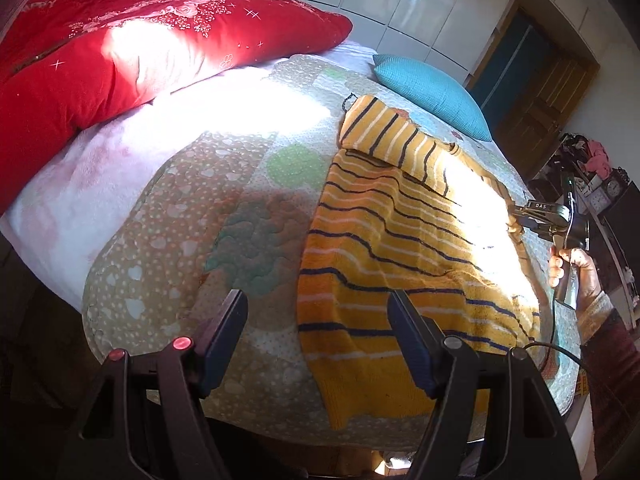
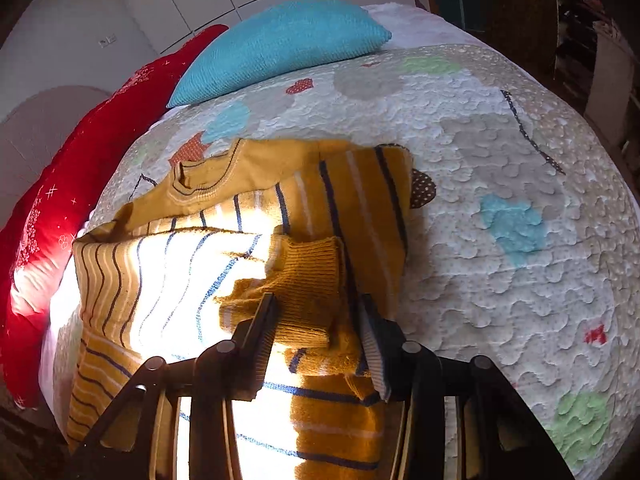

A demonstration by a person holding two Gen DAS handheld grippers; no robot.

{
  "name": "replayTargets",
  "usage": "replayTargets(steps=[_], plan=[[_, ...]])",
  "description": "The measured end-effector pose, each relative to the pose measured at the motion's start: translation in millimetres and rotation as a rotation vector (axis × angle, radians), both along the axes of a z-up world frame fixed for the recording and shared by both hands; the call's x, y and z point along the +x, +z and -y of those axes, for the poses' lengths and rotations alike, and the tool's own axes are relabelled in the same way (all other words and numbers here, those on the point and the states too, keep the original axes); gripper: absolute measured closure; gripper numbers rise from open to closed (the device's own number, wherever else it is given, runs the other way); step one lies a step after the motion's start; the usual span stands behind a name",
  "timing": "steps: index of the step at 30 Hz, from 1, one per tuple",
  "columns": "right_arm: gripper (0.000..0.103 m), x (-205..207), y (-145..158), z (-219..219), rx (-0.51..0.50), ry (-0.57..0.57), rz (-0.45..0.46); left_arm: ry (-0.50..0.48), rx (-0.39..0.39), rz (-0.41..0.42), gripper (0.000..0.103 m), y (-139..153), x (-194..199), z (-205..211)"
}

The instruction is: Fold small clothes

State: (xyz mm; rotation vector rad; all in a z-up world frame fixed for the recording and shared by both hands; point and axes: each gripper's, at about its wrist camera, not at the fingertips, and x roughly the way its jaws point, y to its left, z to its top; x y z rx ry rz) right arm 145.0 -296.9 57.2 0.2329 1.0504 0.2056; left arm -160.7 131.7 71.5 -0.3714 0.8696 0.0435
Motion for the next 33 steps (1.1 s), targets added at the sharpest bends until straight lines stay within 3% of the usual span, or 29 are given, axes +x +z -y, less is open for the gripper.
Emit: replayTargets(steps=[1,2,4,9,11,15,16,19,25,27,29,33], plan=[[0.099,1.3,-1.7,-4.9,-0.021,0.005,-0.012,0.001,0.004,-0.001,0.032,0.4,-0.2,-0.2],[0.099,0.4,1.4,-8.3,-0.028,0.012,-0.019,0.004,0.007,-0.003,0.032,0.6,0.4,-0.9],[0.099,-7.8,24.3,-8.8,0.053,0.037,0.010,0.006,0.011,-0.006,0.032,1.4,2.2,-3.1],[0.099,-47.8,108.9,19.2,0.318,0.060,0.223,-0.005,0.022,0.020,0.032,7.4,10.0,-1.2],[0.099,-48.9,107.8,26.1,0.251,0.027,0.224,-0.013,0.025,0.030,0.032,7.1,14.3,3.2],[0.095,-31.9,47.0,18.8,-0.160,-0.033,0.003,-0.040,0.009,0.041,0.031,4.4,26.2,13.2],[0.095,-36.3,42.5,20.6,-0.162,-0.042,0.008,-0.044,0.014,0.045,0.031,3.4,30.3,14.9],[0.089,-48.4,52.6,21.8,-0.036,-0.063,0.068,-0.036,0.059,0.065,0.022,-3.9,49.8,14.8],[0.084,-32.6,83.0,-62.2,-0.023,0.131,0.117,0.002,0.182,0.086,0.022,-37.0,111.5,-4.9],[0.084,-24.5,85.8,-100.5,0.011,0.201,0.108,0.010,0.160,0.049,0.022,-56.0,126.1,-14.8],[0.084,-11.3,84.6,-137.5,0.069,0.260,0.085,0.012,0.142,0.055,0.022,-68.8,128.6,-19.5],[0.084,31.4,75.5,-201.8,0.106,0.281,0.076,0.011,0.221,0.122,0.021,-73.5,119.8,-8.5]])
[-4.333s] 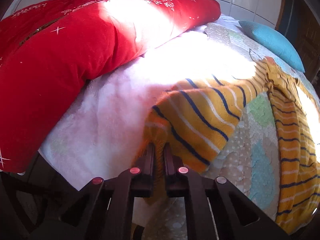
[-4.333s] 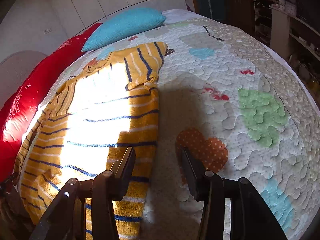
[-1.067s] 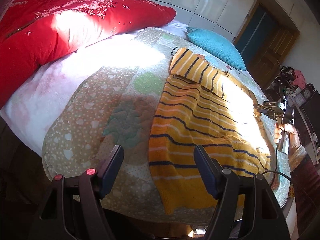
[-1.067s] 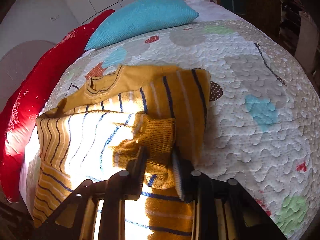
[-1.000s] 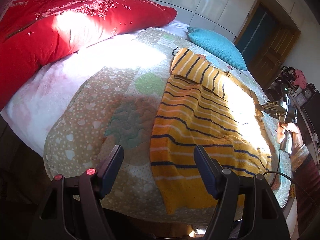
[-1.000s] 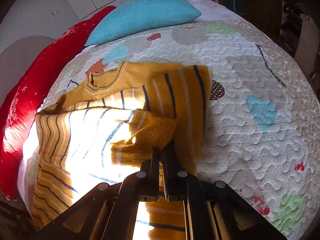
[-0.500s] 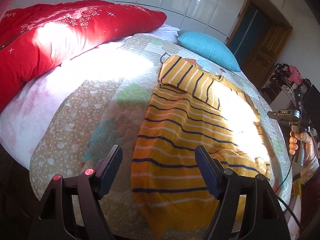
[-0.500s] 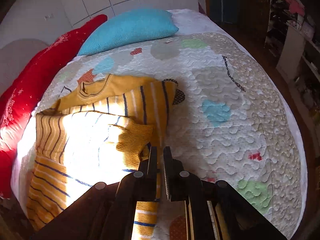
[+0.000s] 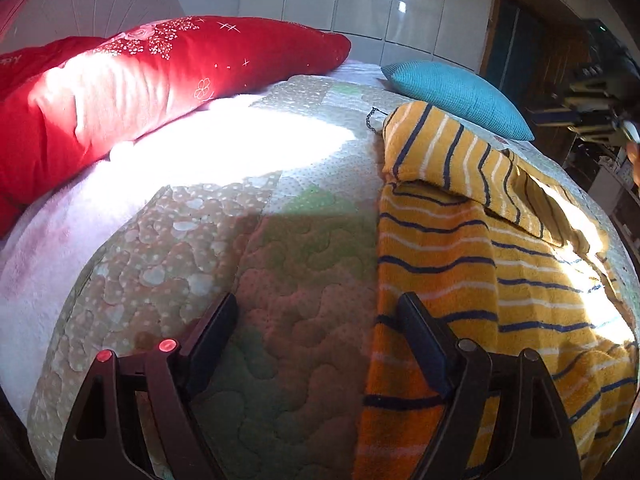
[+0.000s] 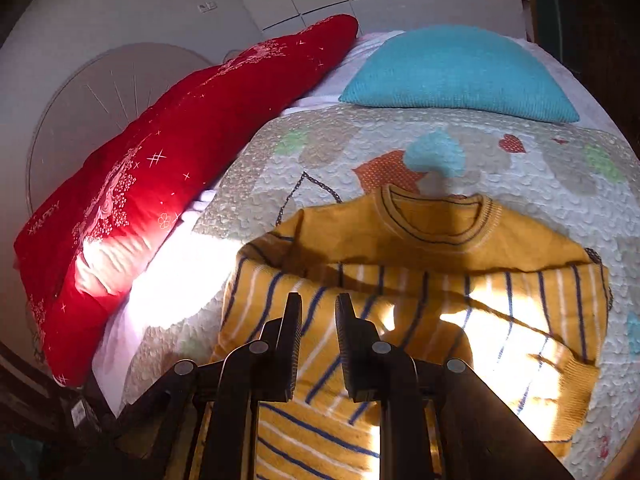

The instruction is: Fold small clothes

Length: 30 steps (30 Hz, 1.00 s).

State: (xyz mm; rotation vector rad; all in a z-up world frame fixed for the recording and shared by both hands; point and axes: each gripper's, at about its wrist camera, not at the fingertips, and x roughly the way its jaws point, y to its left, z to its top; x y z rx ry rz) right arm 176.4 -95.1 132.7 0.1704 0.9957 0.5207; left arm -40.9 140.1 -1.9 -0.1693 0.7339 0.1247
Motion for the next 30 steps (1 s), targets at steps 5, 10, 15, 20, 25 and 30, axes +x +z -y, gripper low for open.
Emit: replayTargets(steps=[5,10,15,20,25,30], plan=[[0.084,42.4,-48.6,-59.3,0.077,-0.037,-0.118,0.000,-0.014,0.024,0.021,-1.6,-2.5,-2.9],[0.081,-15.8,-96.8,-113.4,-0.027,0.179,-0.123,-0.005,-0.023,0.031,0.021,-1.5,-2.4,-2.6],[0.077,-41.7,-86.8,-107.5,-0.080,0.236,-0.055,-0.008,-0.023,0.027,0.020,-1.6,-2.0,-1.6],[0.069,-27.2,-54.7,-67.2,0.025,0.144,-0.018,-0.008,-0.019,0.023,0.020,-2.6,-1.2,-1.3],[0.067,6.9,-54.6,-54.5,0.113,0.038,-0.071,-0.009,-0.022,0.022,0.020,-2.6,-0.6,-2.0],[0.066,43.7,-84.6,-79.2,0.151,0.028,-0.212,-0.009,-0.020,0.021,0.019,-2.5,-0.9,-1.3]])
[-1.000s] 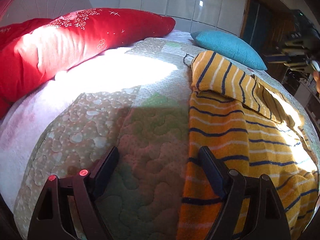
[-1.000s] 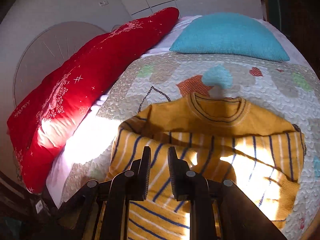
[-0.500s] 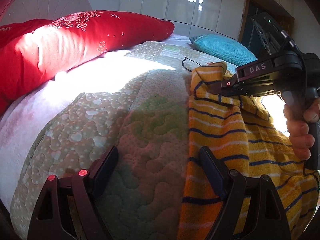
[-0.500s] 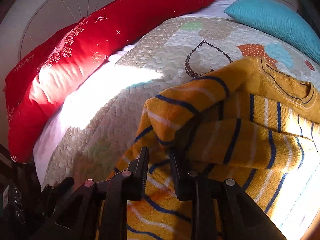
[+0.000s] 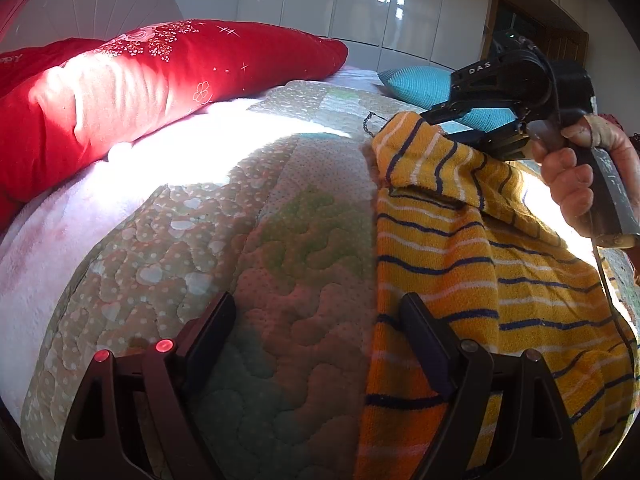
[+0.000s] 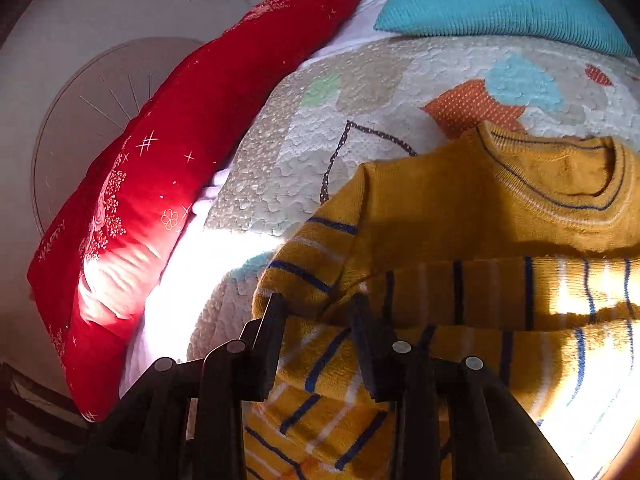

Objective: Fold small clothes
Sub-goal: 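Fold the side edge over the sweater body with the right tool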

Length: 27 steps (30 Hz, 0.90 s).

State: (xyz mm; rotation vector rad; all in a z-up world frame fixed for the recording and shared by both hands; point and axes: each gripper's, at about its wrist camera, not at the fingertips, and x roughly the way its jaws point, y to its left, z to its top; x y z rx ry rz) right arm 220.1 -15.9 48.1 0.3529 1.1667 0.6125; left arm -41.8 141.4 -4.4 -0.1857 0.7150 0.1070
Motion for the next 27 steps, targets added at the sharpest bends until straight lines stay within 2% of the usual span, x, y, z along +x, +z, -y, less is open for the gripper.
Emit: replayTargets(steps=[2,3,4,5,6,7,10,16,18,21,22,23,25,27], plan=[[0.066,11.9,-19.8,-9.8,0.031,-0.009,-0.087,0.000,0.002,-0.002,0.019,0.1,0.0,0.5],[0.065,14.8,-23.8,-13.1,0.037,-0.018,-0.086,0.000,0.003,-0.002,0.019,0.3,0.1,0.8],[0.069,16.5,-24.9,-15.5,0.049,-0.017,-0.074,0.000,0.004,-0.002,0.019,0.2,-0.1,0.8],[0.078,18.3,-24.4,-17.0,0.073,-0.009,-0.072,0.000,0.004,-0.002,0.019,0.2,-0.1,0.7],[0.102,19.0,-23.6,-17.7,0.118,0.005,-0.085,0.000,0.003,-0.002,0.019,0.3,-0.2,0.7],[0.101,18.9,-20.0,-19.3,0.148,0.019,-0.093,0.000,0.002,-0.002,0.019,0.2,-0.2,0.6],[0.101,17.2,3.0,-33.4,0.084,0.048,0.002,-0.001,0.004,-0.008,0.019,0.2,1.2,1.1],[0.101,39.3,20.4,-64.8,0.077,0.006,0.056,0.000,0.007,-0.011,0.019,-0.1,0.6,2.0],[0.099,45.9,19.5,-73.4,0.005,-0.012,0.065,0.000,0.008,-0.015,0.019,-0.1,0.8,2.5],[0.099,43.0,22.8,-70.0,-0.019,0.021,0.059,-0.002,0.009,-0.016,0.019,0.2,1.5,1.9],[0.095,39.2,24.9,-64.1,-0.045,0.026,0.066,-0.002,0.008,-0.015,0.019,0.2,1.4,1.8],[0.090,35.4,25.2,-56.1,-0.070,0.027,0.063,-0.002,0.008,-0.015,0.019,0.2,1.1,1.8],[0.065,28.7,21.5,-40.7,-0.093,0.019,0.036,-0.001,0.007,-0.014,0.019,0.2,1.3,1.5],[0.060,24.3,17.1,-28.7,-0.059,0.007,0.019,0.001,0.010,-0.015,0.019,0.3,1.7,2.0]])
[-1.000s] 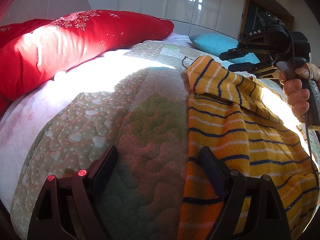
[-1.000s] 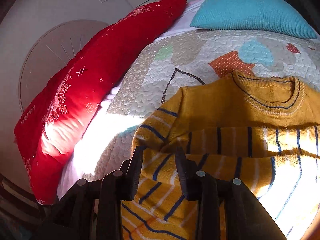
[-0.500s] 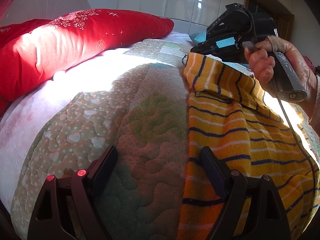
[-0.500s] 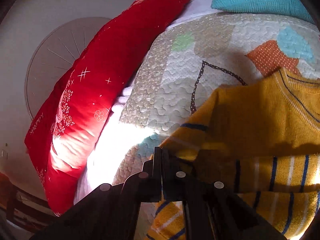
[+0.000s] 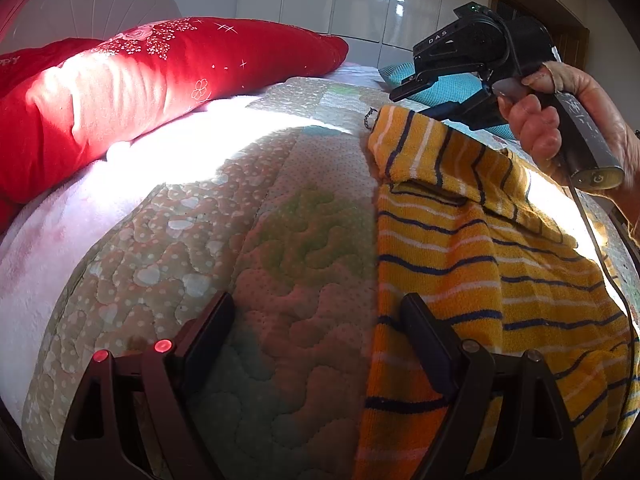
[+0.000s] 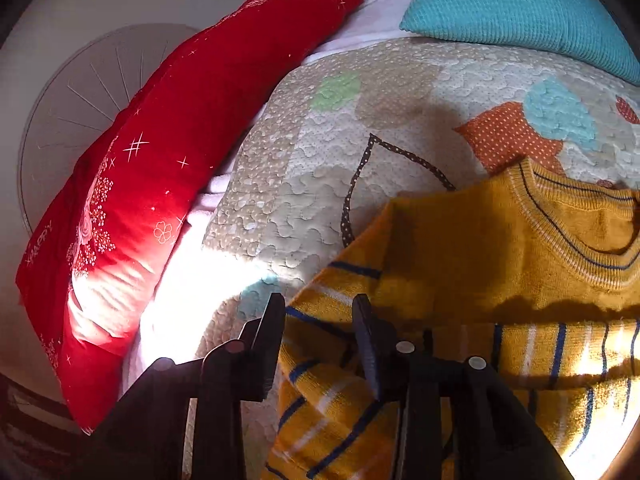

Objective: Fold small clothes
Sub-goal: 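Fold the side edge over the sweater body with the right tool, then open the right tool and withdraw it from the sweater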

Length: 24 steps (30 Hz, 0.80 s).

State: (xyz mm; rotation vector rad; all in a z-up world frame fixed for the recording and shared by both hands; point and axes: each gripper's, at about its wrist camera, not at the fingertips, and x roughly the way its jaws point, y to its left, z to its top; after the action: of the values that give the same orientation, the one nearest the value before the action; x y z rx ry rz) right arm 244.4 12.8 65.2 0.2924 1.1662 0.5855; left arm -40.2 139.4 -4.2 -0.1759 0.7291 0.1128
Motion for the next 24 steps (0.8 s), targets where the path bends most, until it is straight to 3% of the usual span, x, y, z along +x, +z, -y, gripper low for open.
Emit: replayTargets(steps=[4,5,7,13,16,19,21,24], plan=[[0.045,6.9,-20.2,-7.1,-0.017,-0.030,-0.039,0.000,0.005,-0.004,0.019,0.3,0.5,0.3],[0.047,9.3,-28.6,-12.5,-0.008,-0.030,-0.065,0.000,0.006,-0.004,0.019,0.3,0.4,0.4],[0.091,9.9,-37.3,-15.3,0.073,-0.030,-0.096,0.000,0.005,-0.004,0.019,0.4,0.7,0.4],[0.095,12.7,-7.7,-36.3,0.047,-0.025,0.041,-0.001,0.004,-0.008,0.018,-0.1,2.0,0.4],[0.092,26.9,-7.1,-52.3,0.033,-0.040,0.047,0.000,0.010,-0.014,0.018,0.1,2.8,1.4],[0.090,37.8,-31.9,-67.6,-0.062,-0.046,-0.008,-0.002,0.010,-0.015,0.018,-0.1,3.4,0.8],[0.090,36.8,-37.3,-59.8,-0.047,-0.075,-0.032,-0.004,0.004,-0.016,0.018,-0.3,4.1,-0.3],[0.069,28.1,-12.2,-34.7,0.003,-0.091,-0.010,-0.007,0.003,-0.013,0.018,-0.5,5.0,-1.2]])
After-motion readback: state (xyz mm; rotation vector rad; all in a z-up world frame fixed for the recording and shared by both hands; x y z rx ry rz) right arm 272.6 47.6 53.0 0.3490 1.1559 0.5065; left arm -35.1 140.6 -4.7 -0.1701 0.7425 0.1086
